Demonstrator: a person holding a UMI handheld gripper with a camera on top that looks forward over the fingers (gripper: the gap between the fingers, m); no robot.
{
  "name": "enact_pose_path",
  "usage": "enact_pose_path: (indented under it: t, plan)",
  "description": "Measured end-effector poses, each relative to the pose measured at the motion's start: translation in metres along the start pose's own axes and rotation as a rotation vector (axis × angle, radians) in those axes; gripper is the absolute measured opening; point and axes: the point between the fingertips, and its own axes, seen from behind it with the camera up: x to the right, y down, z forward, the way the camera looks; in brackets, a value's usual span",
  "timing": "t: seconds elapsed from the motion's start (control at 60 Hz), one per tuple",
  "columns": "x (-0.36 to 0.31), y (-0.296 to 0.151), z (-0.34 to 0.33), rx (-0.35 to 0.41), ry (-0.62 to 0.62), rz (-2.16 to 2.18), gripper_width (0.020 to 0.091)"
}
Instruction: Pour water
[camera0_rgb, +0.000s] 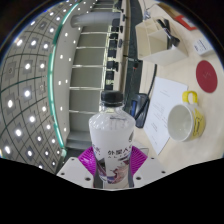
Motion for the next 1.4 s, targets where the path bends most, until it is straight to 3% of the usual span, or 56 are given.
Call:
enact_pose_path:
  t: [0.083,0.1,0.133,0.25,0.367,0.6,0.833,0.983,1.017,1.167,1.25,1.283,1.35,1.4]
  plan:
    - [-0.018,-0.039,-0.032,0.077,0.065,-0.321,0.0398]
    - [-0.019,-0.051,-0.013,0.098,0.079,-0.382,0.0399]
    - [-0.025,-0.074,-0.048,0.131,0.105,-0.499,0.0398]
    - [-0.022,-0.149,-0.034,0.256,0.220,-0.833,0.0398]
    - [0.001,-0.205,-0.070,0.322,0.378,-1.116,0.0398]
    - [0.096,-0.233,-0.086,0.245,0.558,-1.324,0.0398]
    - [0.163,-0.224,-0.082,0.152,0.594,-1.361,0.0397]
    - [0.193,-0.215,-0.078,0.116,0.600,-1.357,0.0407]
    - [0.188,-0.217,-0.078,0.138,0.583,-1.373,0.0413]
    - [0.190,-0.215,-0.079,0.157,0.564,-1.355,0.0519]
    - [0.191,-0.214,-0.082,0.132,0.567,-1.356,0.0580]
    - [0.189,-0.212,-0.084,0.122,0.568,-1.361,0.0651]
    - [0.177,-0.205,-0.089,0.114,0.557,-1.381,0.0876]
    - [0.170,-0.202,-0.096,0.105,0.575,-1.388,0.0840]
